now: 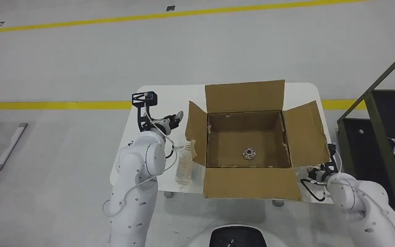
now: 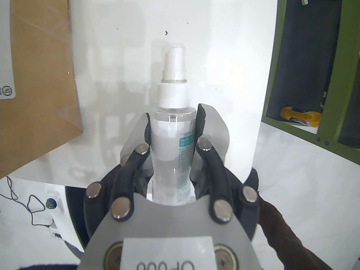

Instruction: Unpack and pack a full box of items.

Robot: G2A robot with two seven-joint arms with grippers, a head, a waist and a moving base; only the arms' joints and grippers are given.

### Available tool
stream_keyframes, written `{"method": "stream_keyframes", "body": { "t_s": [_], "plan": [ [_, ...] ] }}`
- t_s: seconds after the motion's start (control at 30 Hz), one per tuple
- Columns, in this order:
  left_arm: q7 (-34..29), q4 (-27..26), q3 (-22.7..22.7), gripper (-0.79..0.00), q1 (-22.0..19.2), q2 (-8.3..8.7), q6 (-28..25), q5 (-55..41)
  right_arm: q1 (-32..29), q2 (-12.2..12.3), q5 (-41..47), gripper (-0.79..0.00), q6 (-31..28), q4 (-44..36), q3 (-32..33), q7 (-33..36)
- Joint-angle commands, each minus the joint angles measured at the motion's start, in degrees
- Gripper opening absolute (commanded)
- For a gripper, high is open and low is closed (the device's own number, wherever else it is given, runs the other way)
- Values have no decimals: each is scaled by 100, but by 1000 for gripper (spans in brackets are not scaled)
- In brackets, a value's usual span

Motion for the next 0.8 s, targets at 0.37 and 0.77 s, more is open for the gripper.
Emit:
{"method": "stream_keyframes", "body": {
  "t_s": [0.37,0.77],
  "plan": [
    [0,0,0,0,0,0,0,0,84,15,-162,-394,88,126,-102,63],
    [0,0,0,0,0,0,0,0,-356,28,1052,0,566,-946,1020,-434]
  ]
}}
